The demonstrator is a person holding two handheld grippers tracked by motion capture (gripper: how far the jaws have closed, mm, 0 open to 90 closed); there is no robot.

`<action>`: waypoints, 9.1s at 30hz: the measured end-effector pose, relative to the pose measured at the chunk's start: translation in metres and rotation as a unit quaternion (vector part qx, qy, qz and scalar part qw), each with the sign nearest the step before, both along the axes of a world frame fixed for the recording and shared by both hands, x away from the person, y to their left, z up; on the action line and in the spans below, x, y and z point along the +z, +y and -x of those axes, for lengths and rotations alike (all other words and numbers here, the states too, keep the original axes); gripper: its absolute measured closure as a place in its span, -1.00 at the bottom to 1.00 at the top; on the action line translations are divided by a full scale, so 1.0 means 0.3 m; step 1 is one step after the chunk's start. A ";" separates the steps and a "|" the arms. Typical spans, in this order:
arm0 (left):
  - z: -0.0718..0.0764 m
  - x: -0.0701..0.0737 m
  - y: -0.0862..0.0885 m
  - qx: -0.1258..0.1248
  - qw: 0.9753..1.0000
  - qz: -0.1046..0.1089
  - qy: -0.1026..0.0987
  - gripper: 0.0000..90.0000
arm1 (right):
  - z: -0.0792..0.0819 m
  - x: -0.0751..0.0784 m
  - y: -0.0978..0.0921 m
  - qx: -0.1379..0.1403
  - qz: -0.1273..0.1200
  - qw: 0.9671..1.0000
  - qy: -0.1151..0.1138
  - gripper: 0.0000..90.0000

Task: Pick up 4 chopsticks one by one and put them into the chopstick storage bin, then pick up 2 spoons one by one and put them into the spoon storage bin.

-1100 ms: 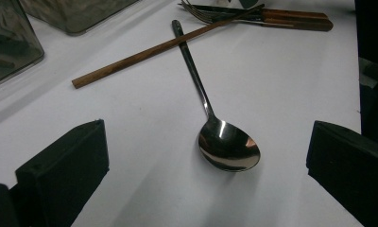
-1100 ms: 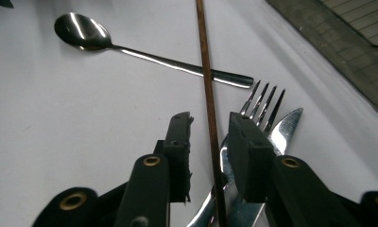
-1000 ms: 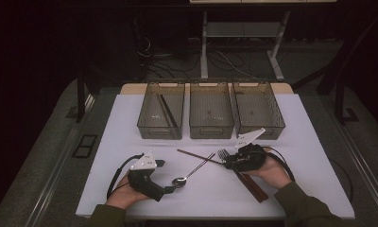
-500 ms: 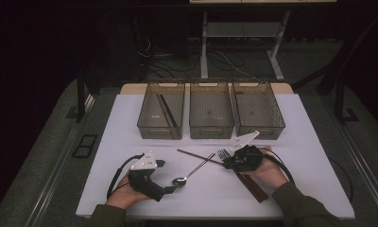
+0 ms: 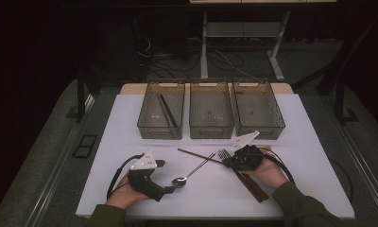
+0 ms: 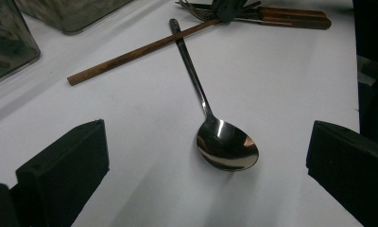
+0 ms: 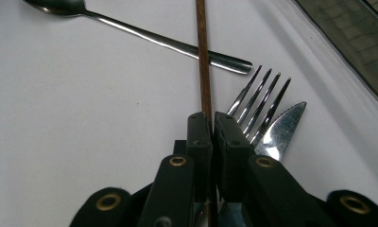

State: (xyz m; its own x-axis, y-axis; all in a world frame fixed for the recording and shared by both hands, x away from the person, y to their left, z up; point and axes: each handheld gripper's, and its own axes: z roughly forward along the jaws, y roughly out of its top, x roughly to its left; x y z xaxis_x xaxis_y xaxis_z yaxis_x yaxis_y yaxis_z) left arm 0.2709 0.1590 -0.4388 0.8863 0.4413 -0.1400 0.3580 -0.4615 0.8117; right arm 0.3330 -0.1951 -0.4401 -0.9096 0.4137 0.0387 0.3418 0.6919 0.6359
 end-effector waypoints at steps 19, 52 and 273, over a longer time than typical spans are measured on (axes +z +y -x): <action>-0.002 0.000 0.007 0.002 1.000 0.001 0.000 -1.00 | 0.002 0.043 -0.025 -0.015 -0.049 0.999 0.015 0.91; -0.005 0.001 0.021 0.008 1.000 0.007 -0.008 -1.00 | 0.015 0.192 -0.086 -0.027 -0.150 0.988 -0.025 0.91; -0.004 0.027 -0.012 0.027 0.999 0.003 -0.020 -0.98 | 0.229 0.012 -0.354 -0.197 -0.161 0.966 -0.040 -0.63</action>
State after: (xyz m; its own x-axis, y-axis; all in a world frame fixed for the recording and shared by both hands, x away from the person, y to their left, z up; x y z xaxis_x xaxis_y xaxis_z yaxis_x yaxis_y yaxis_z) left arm 0.2719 0.1553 -0.4307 0.8657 0.4887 -0.1084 0.3505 -0.4373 0.8282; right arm 0.2641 -0.3012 -0.4364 -0.6899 0.7061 0.1595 0.4797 0.2809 0.8313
